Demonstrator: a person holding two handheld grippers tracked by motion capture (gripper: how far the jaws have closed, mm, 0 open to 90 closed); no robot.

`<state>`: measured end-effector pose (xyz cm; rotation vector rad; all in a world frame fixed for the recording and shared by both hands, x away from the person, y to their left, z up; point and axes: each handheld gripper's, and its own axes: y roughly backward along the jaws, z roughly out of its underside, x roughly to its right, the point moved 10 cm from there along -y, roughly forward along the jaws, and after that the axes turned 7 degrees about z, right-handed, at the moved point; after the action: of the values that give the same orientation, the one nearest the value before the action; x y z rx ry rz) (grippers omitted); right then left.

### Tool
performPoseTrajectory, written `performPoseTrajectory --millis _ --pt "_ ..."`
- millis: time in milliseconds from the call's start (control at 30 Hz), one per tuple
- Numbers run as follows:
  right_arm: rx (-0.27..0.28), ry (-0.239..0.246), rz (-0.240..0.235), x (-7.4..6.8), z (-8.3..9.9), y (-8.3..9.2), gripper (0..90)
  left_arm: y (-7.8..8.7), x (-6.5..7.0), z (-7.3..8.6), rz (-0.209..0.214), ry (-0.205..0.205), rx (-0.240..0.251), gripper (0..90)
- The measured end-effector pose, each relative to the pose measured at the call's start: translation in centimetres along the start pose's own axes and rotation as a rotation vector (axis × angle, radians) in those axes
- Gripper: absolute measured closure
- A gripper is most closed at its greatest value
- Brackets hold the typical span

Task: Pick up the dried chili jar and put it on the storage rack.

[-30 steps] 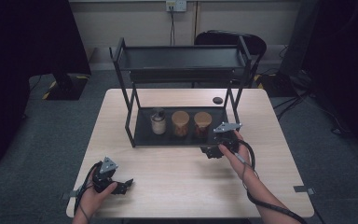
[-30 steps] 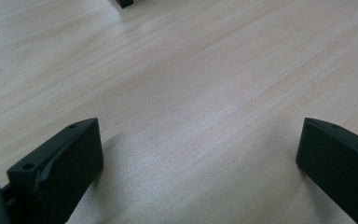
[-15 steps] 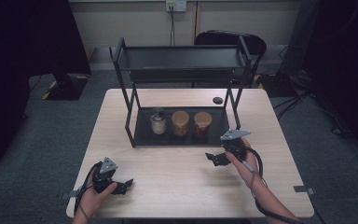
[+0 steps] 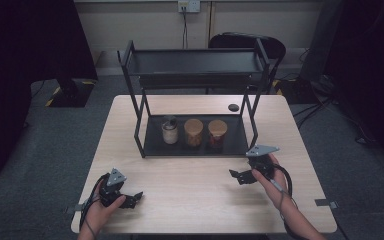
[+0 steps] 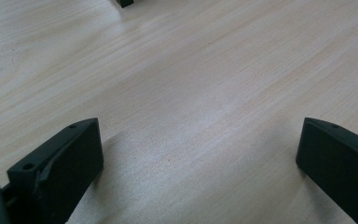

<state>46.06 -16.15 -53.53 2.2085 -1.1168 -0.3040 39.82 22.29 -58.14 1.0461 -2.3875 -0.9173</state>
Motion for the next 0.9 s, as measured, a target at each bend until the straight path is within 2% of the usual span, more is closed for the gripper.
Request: performPoseTrajectory --millis 167,533,633,900 --pt "0.004 -0.011 -0.005 0.2 0.5 0.4 2.9 0.0 0.0 0.0 -0.001 0.001 0.000 0.1" --pt "-0.009 -0.002 -0.005 0.3 2.1 0.7 2.9 0.1 0.1 0.1 -0.004 0.006 0.002 0.1" --pt "-0.014 0.010 -0.008 0.1 2.6 0.7 3.1 0.1 0.1 0.1 -0.004 0.005 0.002 0.1" --pt "-0.011 -0.002 -0.010 -0.2 3.3 0.8 2.9 0.1 0.1 0.1 -0.004 0.005 0.002 0.1"
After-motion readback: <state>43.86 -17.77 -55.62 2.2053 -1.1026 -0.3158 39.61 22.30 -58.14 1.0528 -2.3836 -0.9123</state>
